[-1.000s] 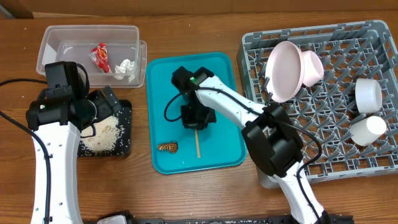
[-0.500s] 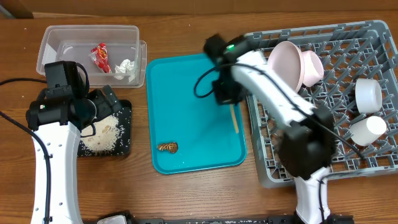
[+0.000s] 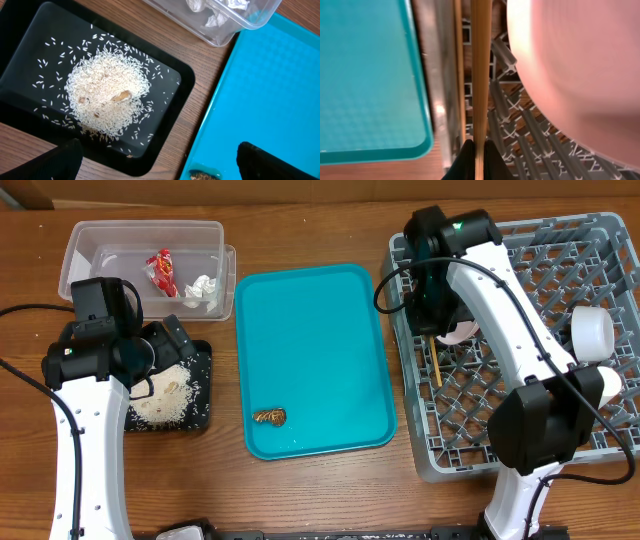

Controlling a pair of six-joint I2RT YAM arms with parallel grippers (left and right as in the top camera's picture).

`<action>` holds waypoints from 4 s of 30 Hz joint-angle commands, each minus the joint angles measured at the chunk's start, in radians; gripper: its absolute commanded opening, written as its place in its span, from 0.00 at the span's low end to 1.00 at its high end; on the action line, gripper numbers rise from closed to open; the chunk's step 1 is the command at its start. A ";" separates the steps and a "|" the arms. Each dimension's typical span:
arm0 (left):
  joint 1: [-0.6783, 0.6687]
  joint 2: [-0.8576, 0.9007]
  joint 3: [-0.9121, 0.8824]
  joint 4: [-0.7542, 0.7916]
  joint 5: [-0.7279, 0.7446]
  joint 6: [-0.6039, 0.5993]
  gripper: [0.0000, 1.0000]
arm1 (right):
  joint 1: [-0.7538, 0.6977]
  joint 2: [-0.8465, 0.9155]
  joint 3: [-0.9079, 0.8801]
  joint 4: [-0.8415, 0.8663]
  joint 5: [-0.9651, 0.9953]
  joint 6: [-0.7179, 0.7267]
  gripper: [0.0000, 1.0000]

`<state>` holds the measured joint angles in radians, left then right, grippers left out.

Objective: Sort waste into correct bins and load items into the dishwasher
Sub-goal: 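Carry the second chopstick to the dish rack and insert it, then reach the left gripper toward the food scrap on the teal tray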

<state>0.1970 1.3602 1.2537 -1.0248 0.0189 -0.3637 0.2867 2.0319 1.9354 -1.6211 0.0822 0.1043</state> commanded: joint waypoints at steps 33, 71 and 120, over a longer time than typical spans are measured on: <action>0.003 0.010 0.010 0.005 0.033 -0.003 1.00 | -0.011 -0.004 -0.273 0.200 -0.040 -0.053 0.18; -0.229 0.107 0.010 -0.076 0.063 0.035 1.00 | -0.445 -0.304 0.121 0.161 -0.409 0.109 1.00; -0.533 0.472 -0.137 0.042 0.215 -0.714 0.99 | -0.591 -0.303 0.009 0.070 -0.439 -0.001 1.00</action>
<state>-0.3485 1.8256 1.1435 -1.0168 0.2432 -0.9943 -0.3069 1.7565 1.9480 -1.5501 -0.3519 0.1108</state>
